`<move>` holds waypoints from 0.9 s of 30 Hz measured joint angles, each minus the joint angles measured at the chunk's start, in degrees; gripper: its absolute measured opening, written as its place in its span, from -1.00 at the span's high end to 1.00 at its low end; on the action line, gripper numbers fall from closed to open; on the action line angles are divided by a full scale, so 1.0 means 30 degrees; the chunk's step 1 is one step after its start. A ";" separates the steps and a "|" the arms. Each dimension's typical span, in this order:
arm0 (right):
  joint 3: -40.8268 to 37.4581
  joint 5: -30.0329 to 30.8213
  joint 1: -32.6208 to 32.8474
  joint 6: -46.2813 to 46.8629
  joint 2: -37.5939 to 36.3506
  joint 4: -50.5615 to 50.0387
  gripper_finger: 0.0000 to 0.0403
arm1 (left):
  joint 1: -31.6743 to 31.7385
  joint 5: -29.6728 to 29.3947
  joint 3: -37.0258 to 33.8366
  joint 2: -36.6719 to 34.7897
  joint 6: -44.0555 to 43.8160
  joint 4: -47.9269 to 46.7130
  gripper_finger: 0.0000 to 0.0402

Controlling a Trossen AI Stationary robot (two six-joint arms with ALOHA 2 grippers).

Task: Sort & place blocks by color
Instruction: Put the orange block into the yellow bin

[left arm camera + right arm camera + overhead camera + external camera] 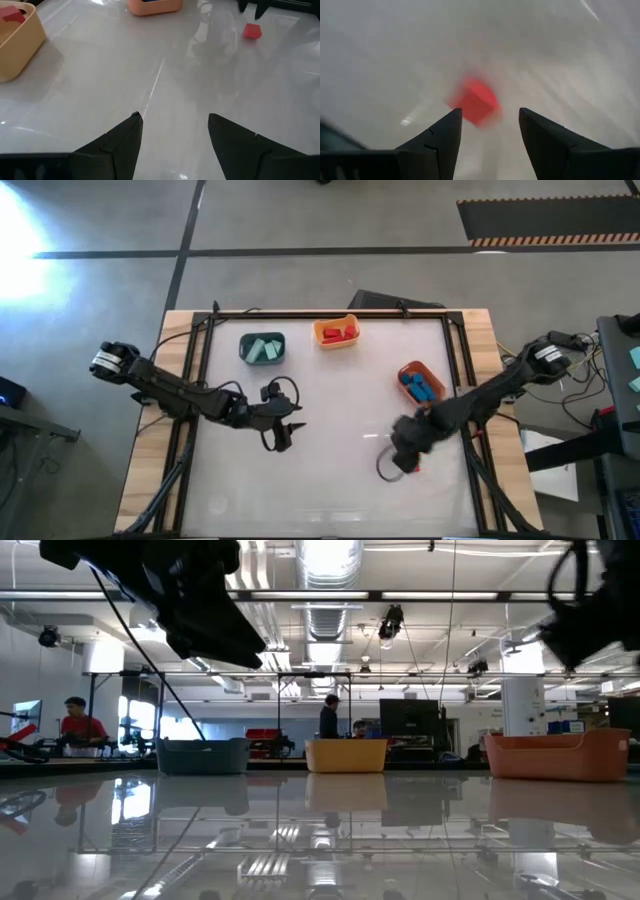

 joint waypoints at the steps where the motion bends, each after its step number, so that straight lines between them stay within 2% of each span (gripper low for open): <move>1: 0.0389 -0.0355 0.0634 0.1046 0.0371 -0.1403 0.07 | 0.0000 0.0000 -0.0024 0.0000 0.0045 -0.0010 -0.05; 4: 0.1515 -0.0181 0.2312 0.3373 0.1120 -0.3595 0.07 | 0.0000 -0.0034 -0.0032 0.0000 0.0236 -0.0031 -0.05; 9: 0.2668 0.1293 0.3823 0.5709 0.1912 -0.3600 0.07 | 0.0000 -0.0150 -0.0032 0.0000 0.0937 -0.0018 -0.05; 11: 0.2893 0.1880 0.4069 0.5526 0.2236 -0.3593 0.07 | 0.0000 -0.0153 -0.0032 0.0000 0.1158 -0.0023 -0.05; 15: 0.3413 0.3808 0.5004 -0.1185 0.2964 -0.3559 0.07 | 0.0000 -0.0153 -0.0084 0.0000 0.1583 -0.0040 -0.05; 18: 0.3699 0.4254 0.5800 -0.5266 0.3787 -0.3621 0.05 | 0.0000 -0.0153 -0.0096 0.0000 0.1590 -0.0040 -0.05; 22: 0.3989 0.5289 0.6185 -0.7172 0.4922 -0.3597 0.00 | -0.0007 -0.0147 -0.0105 0.0000 0.1553 -0.0040 -0.05; 27: 0.4242 0.5435 0.6178 -0.8533 0.6149 -0.3551 -0.05 | -0.0007 -0.0151 -0.0098 0.0000 0.1568 -0.0047 -0.05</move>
